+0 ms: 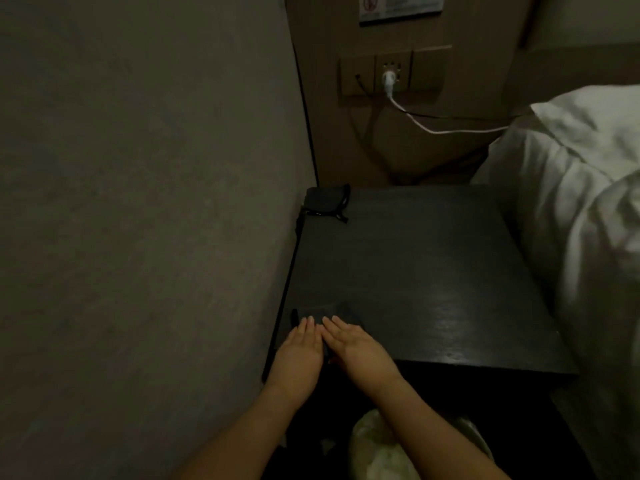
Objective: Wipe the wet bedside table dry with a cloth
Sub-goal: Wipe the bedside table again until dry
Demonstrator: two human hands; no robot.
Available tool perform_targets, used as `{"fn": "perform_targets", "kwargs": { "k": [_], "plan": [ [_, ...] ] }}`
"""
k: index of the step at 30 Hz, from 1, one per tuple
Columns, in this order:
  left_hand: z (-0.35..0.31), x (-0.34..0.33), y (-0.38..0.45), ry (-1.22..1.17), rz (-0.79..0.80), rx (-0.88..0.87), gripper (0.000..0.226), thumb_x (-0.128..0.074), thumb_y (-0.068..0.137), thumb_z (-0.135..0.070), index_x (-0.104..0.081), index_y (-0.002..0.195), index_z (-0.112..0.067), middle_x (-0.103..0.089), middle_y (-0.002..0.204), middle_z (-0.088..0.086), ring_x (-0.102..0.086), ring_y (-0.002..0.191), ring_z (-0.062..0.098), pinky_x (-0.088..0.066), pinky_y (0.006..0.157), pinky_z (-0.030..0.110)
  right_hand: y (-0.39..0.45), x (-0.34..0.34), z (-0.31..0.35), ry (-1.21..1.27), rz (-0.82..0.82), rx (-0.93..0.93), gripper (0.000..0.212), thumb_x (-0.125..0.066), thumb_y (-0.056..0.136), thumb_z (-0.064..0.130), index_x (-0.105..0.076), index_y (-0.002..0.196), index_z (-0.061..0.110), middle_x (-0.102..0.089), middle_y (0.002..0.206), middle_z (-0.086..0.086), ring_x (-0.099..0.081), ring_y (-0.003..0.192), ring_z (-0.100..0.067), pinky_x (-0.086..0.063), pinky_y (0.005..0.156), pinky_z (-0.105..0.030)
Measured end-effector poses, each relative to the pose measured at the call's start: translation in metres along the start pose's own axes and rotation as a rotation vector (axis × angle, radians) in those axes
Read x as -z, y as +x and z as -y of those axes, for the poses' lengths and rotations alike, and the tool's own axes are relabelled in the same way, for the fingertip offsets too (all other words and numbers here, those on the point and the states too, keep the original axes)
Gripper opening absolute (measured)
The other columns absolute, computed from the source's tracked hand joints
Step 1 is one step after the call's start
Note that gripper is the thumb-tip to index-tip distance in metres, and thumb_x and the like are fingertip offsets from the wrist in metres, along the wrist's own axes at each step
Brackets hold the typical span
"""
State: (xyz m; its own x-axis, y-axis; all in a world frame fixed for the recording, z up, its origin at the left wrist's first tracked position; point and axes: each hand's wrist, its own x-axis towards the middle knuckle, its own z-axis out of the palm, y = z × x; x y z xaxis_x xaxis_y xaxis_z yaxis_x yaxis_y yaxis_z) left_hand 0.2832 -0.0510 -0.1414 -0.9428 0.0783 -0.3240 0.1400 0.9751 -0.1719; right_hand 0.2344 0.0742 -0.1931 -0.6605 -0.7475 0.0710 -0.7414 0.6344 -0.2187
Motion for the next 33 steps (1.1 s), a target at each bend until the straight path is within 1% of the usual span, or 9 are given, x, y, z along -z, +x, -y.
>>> {"fn": "perform_targets", "kwargs": {
  "k": [10,14,17,18,24,26,29,32,33],
  "plan": [
    [-0.077,0.019,0.018,0.006,-0.037,-0.140,0.061,-0.030,0.100,-0.012,0.002,0.149,0.004,0.002,0.160,0.021,0.000,0.149,0.030,-0.001,0.121,0.035,-0.074,0.026,-0.053,-0.025,-0.004,-0.127,0.075,-0.090,0.041,0.039,-0.068,0.110,0.022,-0.070,0.114,0.006,-0.066,0.104,-0.008,-0.052,0.083,-0.022],
    [-0.113,0.029,0.024,0.022,-0.052,-0.200,0.060,-0.029,0.101,-0.014,0.002,0.149,0.004,0.003,0.159,0.022,0.001,0.149,0.031,-0.002,0.121,0.036,-0.103,0.040,-0.077,-0.019,-0.024,-0.180,0.069,-0.079,0.068,0.025,-0.051,0.130,0.013,-0.049,0.138,-0.001,-0.049,0.126,-0.016,-0.032,0.103,-0.031],
    [-0.139,0.035,0.030,0.016,-0.084,-0.235,0.061,-0.030,0.101,-0.014,0.003,0.149,0.004,0.004,0.159,0.021,0.002,0.149,0.031,-0.001,0.121,0.036,-0.125,0.046,-0.098,-0.008,0.002,-0.212,0.075,-0.090,0.047,0.032,-0.064,0.116,0.015,-0.067,0.119,-0.001,-0.064,0.109,-0.015,-0.052,0.086,-0.029],
    [-0.148,0.037,0.032,0.014,-0.084,-0.247,0.062,-0.030,0.101,-0.015,0.003,0.149,0.004,0.005,0.159,0.021,0.003,0.149,0.031,0.000,0.121,0.036,-0.132,0.046,-0.105,0.008,-0.008,-0.225,0.077,-0.091,0.043,0.033,-0.066,0.113,0.015,-0.070,0.115,-0.002,-0.066,0.105,-0.016,-0.054,0.081,-0.029],
    [-0.195,0.050,0.048,0.007,-0.091,-0.317,0.065,-0.034,0.100,-0.019,0.003,0.149,0.004,0.004,0.159,0.023,0.003,0.149,0.032,-0.001,0.121,0.039,-0.170,0.057,-0.139,0.028,-0.063,-0.312,0.079,-0.093,0.041,0.024,-0.065,0.112,0.005,-0.069,0.114,-0.013,-0.067,0.102,-0.028,-0.053,0.078,-0.043],
    [-0.204,0.053,0.051,0.009,-0.094,-0.343,0.068,-0.036,0.100,-0.021,0.003,0.149,0.005,0.005,0.159,0.024,0.003,0.149,0.033,-0.001,0.121,0.039,-0.175,0.060,-0.147,0.047,-0.054,-0.328,0.079,-0.091,0.044,0.022,-0.063,0.116,0.003,-0.066,0.118,-0.016,-0.064,0.106,-0.033,-0.051,0.081,-0.048],
    [-0.216,0.057,0.054,0.001,-0.101,-0.389,0.070,-0.040,0.098,-0.021,0.002,0.149,0.006,0.004,0.159,0.024,0.003,0.149,0.033,0.000,0.121,0.038,-0.185,0.061,-0.160,0.087,-0.086,-0.364,0.075,-0.084,0.061,0.021,-0.054,0.126,0.002,-0.052,0.134,-0.015,-0.048,0.123,-0.032,-0.036,0.100,-0.047],
    [-0.228,0.059,0.060,-0.018,-0.124,-0.428,0.070,-0.040,0.098,-0.020,0.001,0.149,0.004,0.004,0.159,0.023,0.003,0.149,0.033,0.001,0.121,0.038,-0.195,0.062,-0.171,0.054,-0.049,-0.402,0.071,-0.077,0.064,0.032,-0.055,0.124,0.001,-0.057,0.129,-0.018,-0.055,0.118,-0.036,-0.040,0.096,-0.045],
    [-0.232,0.060,0.063,-0.022,-0.126,-0.444,0.070,-0.040,0.098,-0.021,0.001,0.149,0.004,0.004,0.159,0.022,0.003,0.149,0.032,0.001,0.121,0.038,-0.199,0.065,-0.174,0.065,-0.044,-0.417,0.070,-0.070,0.070,0.035,-0.050,0.129,0.001,-0.050,0.136,-0.017,-0.049,0.125,-0.033,-0.033,0.101,-0.040]
  ]
}}
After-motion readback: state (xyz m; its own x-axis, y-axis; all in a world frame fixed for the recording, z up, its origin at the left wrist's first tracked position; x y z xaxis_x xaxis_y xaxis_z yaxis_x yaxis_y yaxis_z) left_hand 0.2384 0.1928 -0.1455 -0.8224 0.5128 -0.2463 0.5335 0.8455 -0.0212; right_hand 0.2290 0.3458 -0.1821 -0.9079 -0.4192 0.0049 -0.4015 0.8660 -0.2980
